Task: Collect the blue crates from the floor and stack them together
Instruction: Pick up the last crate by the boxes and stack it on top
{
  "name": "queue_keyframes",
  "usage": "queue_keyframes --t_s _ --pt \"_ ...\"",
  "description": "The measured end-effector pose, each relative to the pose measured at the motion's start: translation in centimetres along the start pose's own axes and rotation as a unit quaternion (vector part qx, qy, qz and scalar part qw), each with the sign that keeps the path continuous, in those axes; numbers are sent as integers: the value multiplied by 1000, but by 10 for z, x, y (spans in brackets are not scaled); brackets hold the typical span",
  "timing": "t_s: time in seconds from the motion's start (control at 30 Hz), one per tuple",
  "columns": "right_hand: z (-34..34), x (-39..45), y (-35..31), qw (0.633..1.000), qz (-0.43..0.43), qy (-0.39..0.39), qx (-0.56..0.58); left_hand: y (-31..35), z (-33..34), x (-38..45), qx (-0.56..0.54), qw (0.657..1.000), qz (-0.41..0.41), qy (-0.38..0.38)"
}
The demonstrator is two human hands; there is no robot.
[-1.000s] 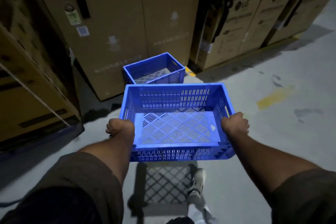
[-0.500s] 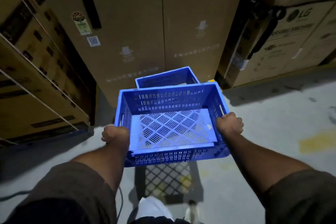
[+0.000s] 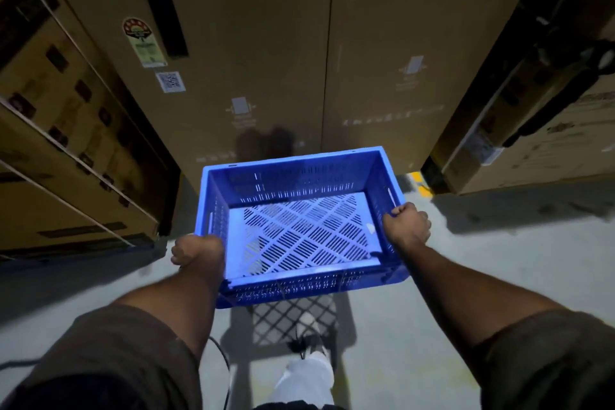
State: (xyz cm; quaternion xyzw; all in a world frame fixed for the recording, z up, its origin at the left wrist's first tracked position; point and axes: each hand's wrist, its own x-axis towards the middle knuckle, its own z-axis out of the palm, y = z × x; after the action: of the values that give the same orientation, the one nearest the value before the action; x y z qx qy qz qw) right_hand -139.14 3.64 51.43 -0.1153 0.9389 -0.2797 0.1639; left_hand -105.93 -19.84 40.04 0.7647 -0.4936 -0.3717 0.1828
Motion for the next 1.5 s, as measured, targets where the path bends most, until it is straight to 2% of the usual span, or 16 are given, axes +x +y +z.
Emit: queue_keyframes --t_s 0.07,0.13,0.3,0.4,0.53,0.67,0.87,0.97,1.17,1.4,1.5 --pt "17 24 -20 1000 -8 -6 -4 1 14 46 -5 999 -43 -11" --pt "34 45 -41 1000 -16 -14 -2 9 26 82 -3 996 -74 43" --pt "79 89 -75 998 -55 -18 9 30 61 167 17 988 -120 100" --pt "102 109 -88 996 -81 -14 23 61 59 169 1 988 -96 119" --pt "125 136 -99 995 -95 -8 17 121 44 118 4 993 -41 113" --pt "134 155 -109 994 -107 -2 9 137 50 125 18 992 -49 111" --pt "133 174 -104 994 -100 -20 -47 157 58 122 16 996 20 89" --pt "135 174 -94 989 -103 -33 -99 157 64 114 23 994 51 97" --pt "138 171 -91 987 -121 -20 -101 149 63 107 64 990 88 87" --pt "137 163 -88 985 -122 -19 -121 134 58 82 93 988 49 112" --pt "135 166 -87 983 -132 -26 -125 123 59 74 106 985 70 113"
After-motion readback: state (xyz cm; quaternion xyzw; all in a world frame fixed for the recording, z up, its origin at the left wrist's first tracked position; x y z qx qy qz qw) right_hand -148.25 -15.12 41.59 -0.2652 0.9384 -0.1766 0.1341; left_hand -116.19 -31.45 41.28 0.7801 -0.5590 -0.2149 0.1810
